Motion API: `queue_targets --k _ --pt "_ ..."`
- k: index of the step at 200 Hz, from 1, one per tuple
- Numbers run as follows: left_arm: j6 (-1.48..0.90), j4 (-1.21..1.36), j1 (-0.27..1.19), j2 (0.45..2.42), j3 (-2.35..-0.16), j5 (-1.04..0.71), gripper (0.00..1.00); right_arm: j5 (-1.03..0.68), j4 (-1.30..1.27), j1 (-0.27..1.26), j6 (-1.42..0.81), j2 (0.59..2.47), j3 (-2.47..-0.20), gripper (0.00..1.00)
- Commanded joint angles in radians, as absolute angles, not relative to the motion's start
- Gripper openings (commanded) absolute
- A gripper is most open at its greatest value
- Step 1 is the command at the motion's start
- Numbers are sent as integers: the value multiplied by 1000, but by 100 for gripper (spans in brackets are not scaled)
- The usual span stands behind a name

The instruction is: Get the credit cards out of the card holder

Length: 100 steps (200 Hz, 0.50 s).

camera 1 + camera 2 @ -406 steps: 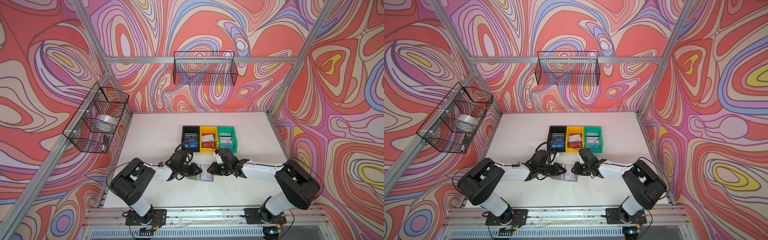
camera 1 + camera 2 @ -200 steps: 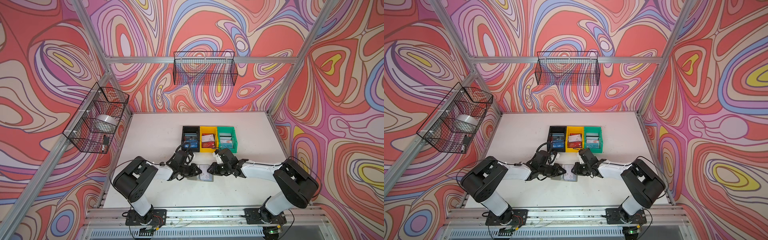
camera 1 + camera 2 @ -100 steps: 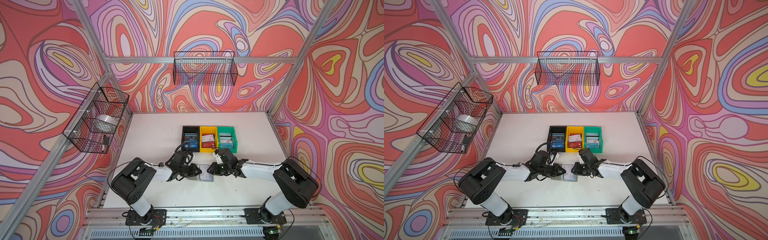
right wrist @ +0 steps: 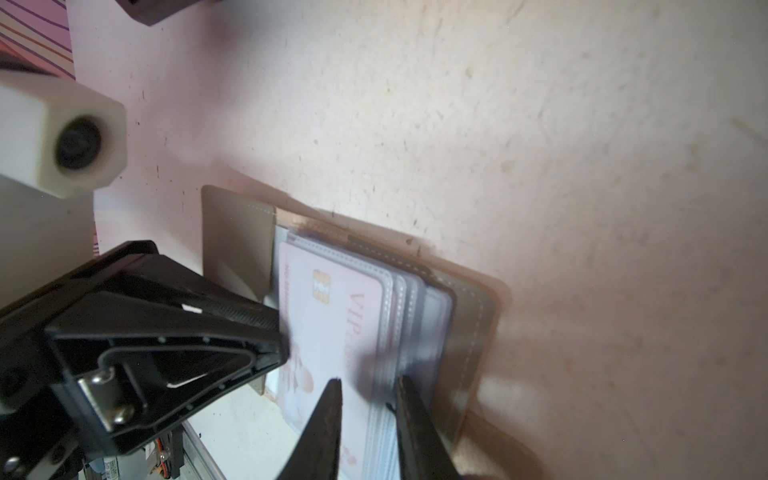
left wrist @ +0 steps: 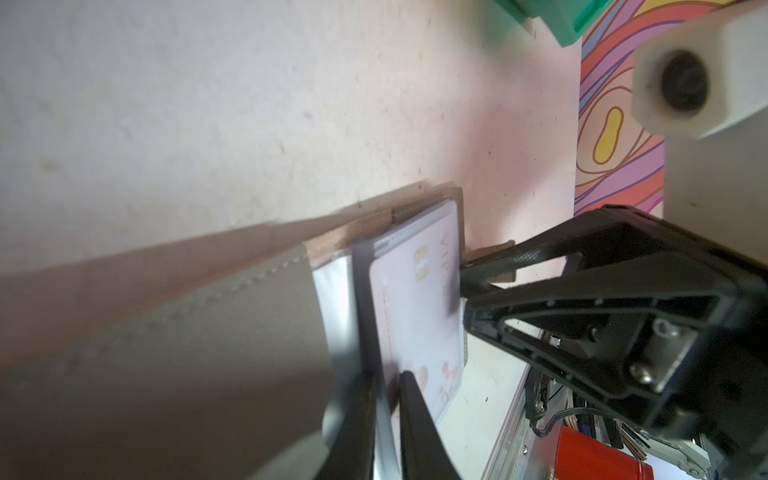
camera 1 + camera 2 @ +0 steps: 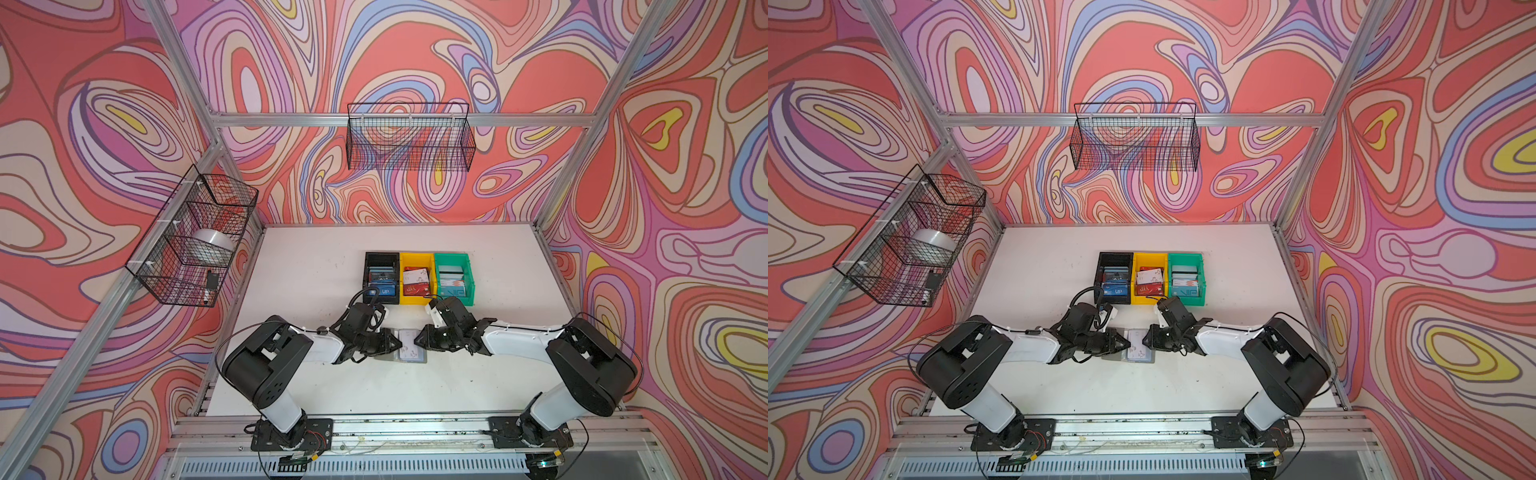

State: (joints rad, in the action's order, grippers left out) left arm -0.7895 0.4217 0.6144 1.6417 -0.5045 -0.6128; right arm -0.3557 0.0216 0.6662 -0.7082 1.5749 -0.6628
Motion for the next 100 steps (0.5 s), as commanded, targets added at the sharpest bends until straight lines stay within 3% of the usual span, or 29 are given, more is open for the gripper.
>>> queue_targets --k 1,100 --pt "-789 410 617 1621 -480 -592 15 -348 44 664 -709 1600 -648 26" --pt "-784 391 617 1621 -489 -587 10 -348 44 664 -714 1590 -644 26"
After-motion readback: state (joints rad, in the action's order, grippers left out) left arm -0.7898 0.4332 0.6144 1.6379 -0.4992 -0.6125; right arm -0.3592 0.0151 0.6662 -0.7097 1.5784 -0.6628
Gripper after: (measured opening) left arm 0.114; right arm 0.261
